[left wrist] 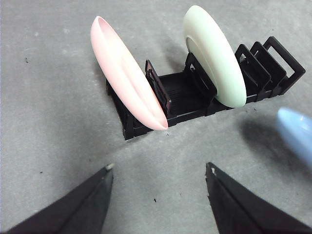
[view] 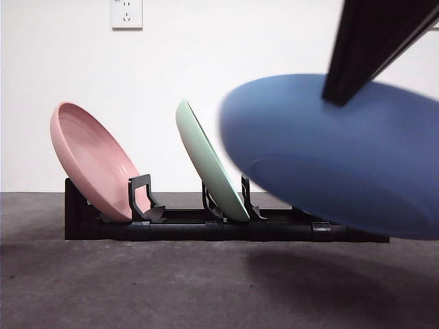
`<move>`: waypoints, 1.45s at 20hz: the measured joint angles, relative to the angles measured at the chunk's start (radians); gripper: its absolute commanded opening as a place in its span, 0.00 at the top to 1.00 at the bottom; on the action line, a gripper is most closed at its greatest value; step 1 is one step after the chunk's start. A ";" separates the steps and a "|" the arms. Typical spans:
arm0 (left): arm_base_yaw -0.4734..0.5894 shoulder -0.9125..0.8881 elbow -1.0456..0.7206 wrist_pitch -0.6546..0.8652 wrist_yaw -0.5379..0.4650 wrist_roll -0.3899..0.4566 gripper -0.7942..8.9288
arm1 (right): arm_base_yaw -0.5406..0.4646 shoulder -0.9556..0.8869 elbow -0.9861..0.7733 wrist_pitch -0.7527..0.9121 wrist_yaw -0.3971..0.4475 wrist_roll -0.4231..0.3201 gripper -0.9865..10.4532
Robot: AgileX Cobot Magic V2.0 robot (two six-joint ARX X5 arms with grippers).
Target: Place the plate
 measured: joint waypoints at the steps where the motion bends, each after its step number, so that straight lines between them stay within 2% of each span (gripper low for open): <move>1: 0.000 0.000 0.000 0.000 0.000 0.000 0.60 | 0.021 0.023 0.000 0.019 0.000 0.004 0.90; 5: 0.000 0.000 0.000 0.000 0.000 0.000 0.60 | 0.040 0.145 0.000 0.132 0.002 0.001 0.90; 11: 0.000 0.000 0.000 0.000 0.000 0.000 0.60 | 0.037 0.318 0.000 0.286 0.015 -0.081 0.90; 13: 0.000 0.000 0.000 0.000 0.000 0.000 0.60 | 0.037 0.369 0.000 0.326 0.053 -0.109 0.90; 15: 0.000 0.000 0.000 0.000 0.000 0.000 0.60 | 0.031 0.421 0.000 0.349 0.082 -0.129 0.90; 19: 0.000 0.000 0.000 0.000 0.000 0.000 0.60 | 0.017 0.496 0.000 0.373 0.080 -0.156 0.87; 21: 0.000 0.000 0.000 0.000 0.000 0.000 0.60 | 0.016 0.497 0.000 0.381 0.079 -0.156 0.72; 22: 0.000 0.000 0.000 0.000 0.000 0.000 0.60 | 0.016 0.497 0.000 0.384 0.065 -0.156 0.68; 25: 0.000 0.000 0.000 0.000 0.000 0.000 0.60 | 0.013 0.460 0.024 0.381 0.024 -0.154 0.67; 27: 0.000 0.000 0.000 0.000 0.000 0.000 0.60 | 0.006 0.373 0.051 0.408 -0.031 -0.154 0.67; 29: 0.000 0.000 0.000 0.000 0.000 0.000 0.60 | -0.010 0.262 0.061 0.414 -0.047 -0.154 0.68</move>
